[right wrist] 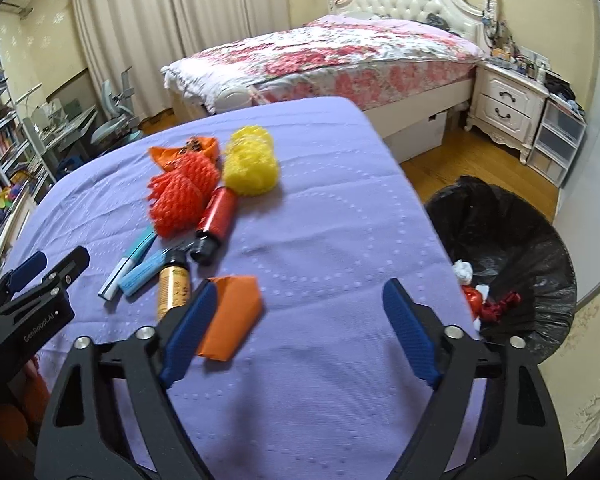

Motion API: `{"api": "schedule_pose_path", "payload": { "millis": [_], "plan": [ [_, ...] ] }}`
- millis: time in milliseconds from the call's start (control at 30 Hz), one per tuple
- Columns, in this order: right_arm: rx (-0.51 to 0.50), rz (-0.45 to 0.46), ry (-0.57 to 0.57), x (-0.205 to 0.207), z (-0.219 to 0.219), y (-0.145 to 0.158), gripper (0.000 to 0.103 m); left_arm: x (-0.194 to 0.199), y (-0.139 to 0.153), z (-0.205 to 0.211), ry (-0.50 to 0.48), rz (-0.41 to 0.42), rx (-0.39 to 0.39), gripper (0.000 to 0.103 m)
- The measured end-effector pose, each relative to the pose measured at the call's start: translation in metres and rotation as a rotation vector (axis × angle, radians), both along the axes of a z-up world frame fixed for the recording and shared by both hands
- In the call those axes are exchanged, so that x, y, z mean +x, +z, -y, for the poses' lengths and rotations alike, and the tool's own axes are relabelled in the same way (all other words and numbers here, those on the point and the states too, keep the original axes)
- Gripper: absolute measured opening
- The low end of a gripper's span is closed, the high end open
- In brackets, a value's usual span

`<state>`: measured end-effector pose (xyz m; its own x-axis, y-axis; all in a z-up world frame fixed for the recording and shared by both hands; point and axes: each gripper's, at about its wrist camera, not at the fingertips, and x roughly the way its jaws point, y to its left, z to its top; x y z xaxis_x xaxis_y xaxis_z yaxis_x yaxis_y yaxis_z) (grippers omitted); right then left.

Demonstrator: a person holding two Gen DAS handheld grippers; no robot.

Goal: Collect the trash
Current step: 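Move both open tools back over the remaining trash pile, then close the right tool on the orange folded paper while left approaches the white-teal tube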

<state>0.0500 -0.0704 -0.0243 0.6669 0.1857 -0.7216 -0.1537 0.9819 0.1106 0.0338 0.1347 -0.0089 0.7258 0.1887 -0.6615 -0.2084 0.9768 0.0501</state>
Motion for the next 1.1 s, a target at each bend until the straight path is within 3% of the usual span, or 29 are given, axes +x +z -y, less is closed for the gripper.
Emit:
{"api": "schedule_pose_path", "payload": {
  "millis": [433,600,767,1100],
  "plan": [
    [-0.001,-0.067,0.080,-0.004,-0.034,-0.017,0.055,-0.007,-0.012,-0.029,0.038,-0.014,-0.037,0.077],
    [0.021,-0.098,0.100,-0.004,-0.034,-0.022,0.037,-0.008,-0.013,-0.030,0.035,-0.014,-0.043,0.077],
    [0.024,-0.092,0.102,-0.006,-0.037,-0.021,0.038,-0.008,-0.014,-0.029,0.040,-0.015,-0.046,0.077],
    [-0.061,-0.062,0.124,-0.009,-0.051,-0.025,0.039,-0.008,-0.015,-0.026,0.029,-0.015,-0.043,0.077]
  ]
}}
